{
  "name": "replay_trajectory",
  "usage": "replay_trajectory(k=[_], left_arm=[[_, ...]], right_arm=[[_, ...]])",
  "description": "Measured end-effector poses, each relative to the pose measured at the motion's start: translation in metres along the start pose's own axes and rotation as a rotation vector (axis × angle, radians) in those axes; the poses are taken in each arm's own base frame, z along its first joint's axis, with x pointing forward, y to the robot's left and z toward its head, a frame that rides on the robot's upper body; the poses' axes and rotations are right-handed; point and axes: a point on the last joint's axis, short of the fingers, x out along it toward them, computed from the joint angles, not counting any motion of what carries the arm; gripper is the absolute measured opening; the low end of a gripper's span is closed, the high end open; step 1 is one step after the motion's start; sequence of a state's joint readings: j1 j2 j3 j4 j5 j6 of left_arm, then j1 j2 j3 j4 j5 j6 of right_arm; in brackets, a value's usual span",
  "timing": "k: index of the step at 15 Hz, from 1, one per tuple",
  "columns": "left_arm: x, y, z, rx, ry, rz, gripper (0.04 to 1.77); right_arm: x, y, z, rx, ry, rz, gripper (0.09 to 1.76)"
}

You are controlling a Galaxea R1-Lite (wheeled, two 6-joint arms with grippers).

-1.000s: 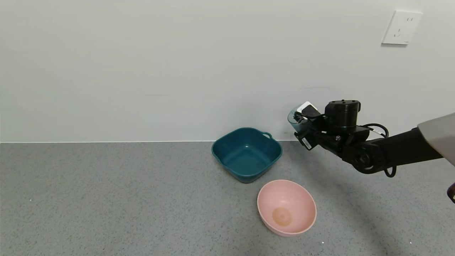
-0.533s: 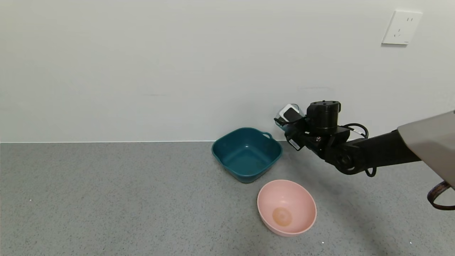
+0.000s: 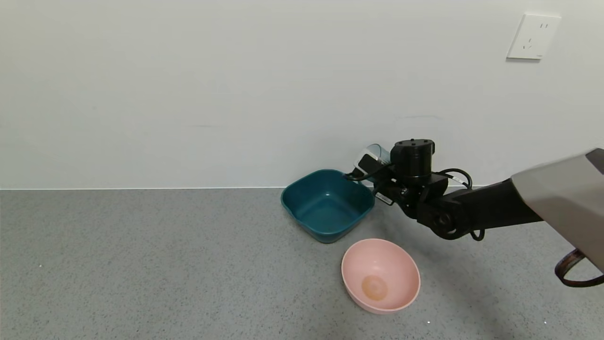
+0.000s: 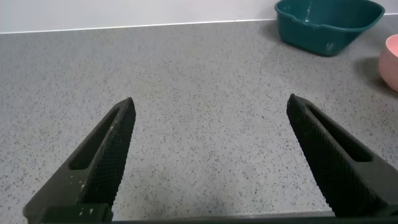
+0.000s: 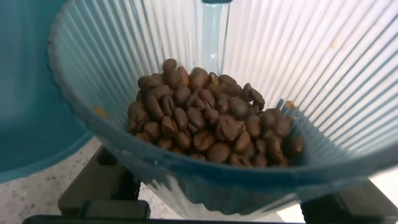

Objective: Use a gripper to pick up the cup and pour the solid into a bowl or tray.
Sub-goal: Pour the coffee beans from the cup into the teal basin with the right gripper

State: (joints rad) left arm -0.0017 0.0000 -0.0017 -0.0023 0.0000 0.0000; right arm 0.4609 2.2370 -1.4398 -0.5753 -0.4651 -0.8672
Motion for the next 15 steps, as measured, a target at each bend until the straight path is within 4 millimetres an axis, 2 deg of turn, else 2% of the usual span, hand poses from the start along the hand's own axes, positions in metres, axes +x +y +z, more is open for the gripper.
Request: replay_trajectory(k=[6, 15], left_arm=[[0.0, 0.0, 0.0, 0.0, 0.0, 0.0, 1.75], [0.0, 0.0, 0.0, 0.0, 0.0, 0.0, 1.75]], right_arm=[[-0.007, 0.018, 0.015, -0.102, 0.026, -0.026, 1.37], [-0.01, 0.026, 0.02, -0.332, 0.031, -0.026, 1.37]])
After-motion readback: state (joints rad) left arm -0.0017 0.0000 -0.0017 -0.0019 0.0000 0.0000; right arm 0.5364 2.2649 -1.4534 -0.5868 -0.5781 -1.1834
